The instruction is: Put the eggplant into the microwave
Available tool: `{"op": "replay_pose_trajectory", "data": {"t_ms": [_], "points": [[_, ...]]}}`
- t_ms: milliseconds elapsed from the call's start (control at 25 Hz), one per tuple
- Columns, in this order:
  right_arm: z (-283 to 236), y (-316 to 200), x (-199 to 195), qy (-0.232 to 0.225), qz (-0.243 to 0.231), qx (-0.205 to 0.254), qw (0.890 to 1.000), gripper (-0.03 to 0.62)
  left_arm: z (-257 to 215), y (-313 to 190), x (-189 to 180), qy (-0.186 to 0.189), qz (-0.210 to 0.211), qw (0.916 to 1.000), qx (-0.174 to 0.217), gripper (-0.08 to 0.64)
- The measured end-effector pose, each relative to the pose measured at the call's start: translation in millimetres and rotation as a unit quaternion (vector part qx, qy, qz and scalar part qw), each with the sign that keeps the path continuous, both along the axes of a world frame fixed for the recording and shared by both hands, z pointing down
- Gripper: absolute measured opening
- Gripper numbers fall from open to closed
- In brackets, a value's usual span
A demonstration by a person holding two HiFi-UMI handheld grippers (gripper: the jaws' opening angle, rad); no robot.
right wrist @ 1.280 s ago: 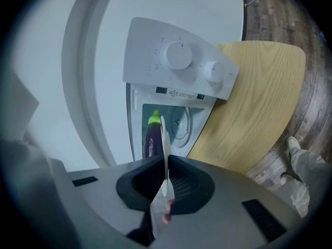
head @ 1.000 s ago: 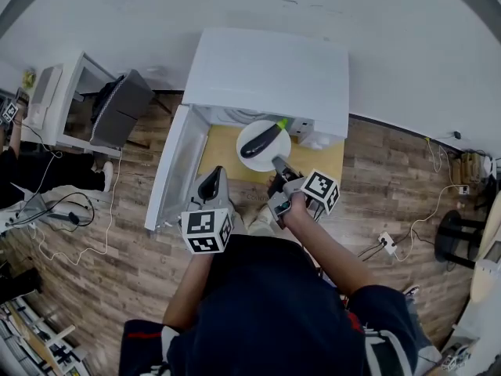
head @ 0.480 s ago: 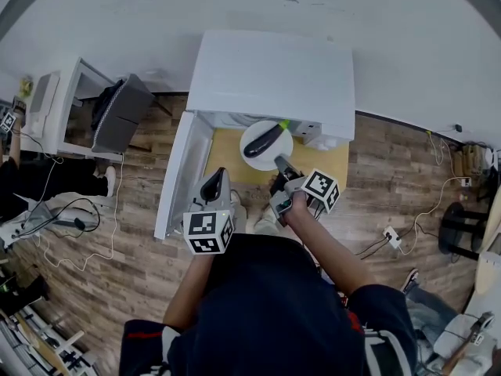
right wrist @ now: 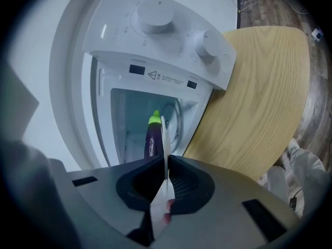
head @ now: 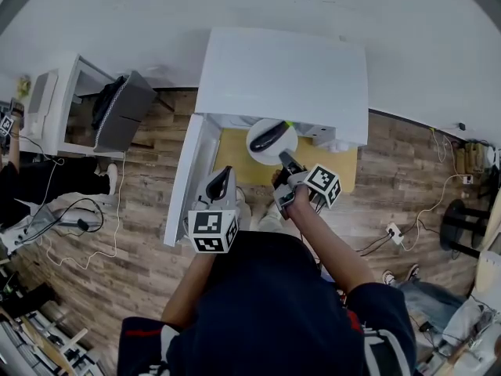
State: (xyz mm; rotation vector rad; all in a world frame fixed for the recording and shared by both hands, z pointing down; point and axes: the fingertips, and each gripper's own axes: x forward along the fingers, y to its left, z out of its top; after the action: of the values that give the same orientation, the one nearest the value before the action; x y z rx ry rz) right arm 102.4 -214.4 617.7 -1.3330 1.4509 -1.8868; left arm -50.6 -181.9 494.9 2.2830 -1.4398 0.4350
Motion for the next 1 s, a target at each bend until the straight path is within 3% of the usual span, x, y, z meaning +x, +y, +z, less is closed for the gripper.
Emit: {"op": "replay_pose_trajectory", "data": {"t_ms": [320, 1000], "points": [[23, -17, 6, 0.005, 0.015, -0.002, 1.000, 0.021, 11, -2, 0, -0.009, 0.017, 0.9998, -0.009, 0.017], [46, -35, 8, -0.005, 0.048, 0.039, 0.998, 0.021, 27, 2, 1, -0.016, 0.030, 0.9990, -0.029, 0.017]]}}
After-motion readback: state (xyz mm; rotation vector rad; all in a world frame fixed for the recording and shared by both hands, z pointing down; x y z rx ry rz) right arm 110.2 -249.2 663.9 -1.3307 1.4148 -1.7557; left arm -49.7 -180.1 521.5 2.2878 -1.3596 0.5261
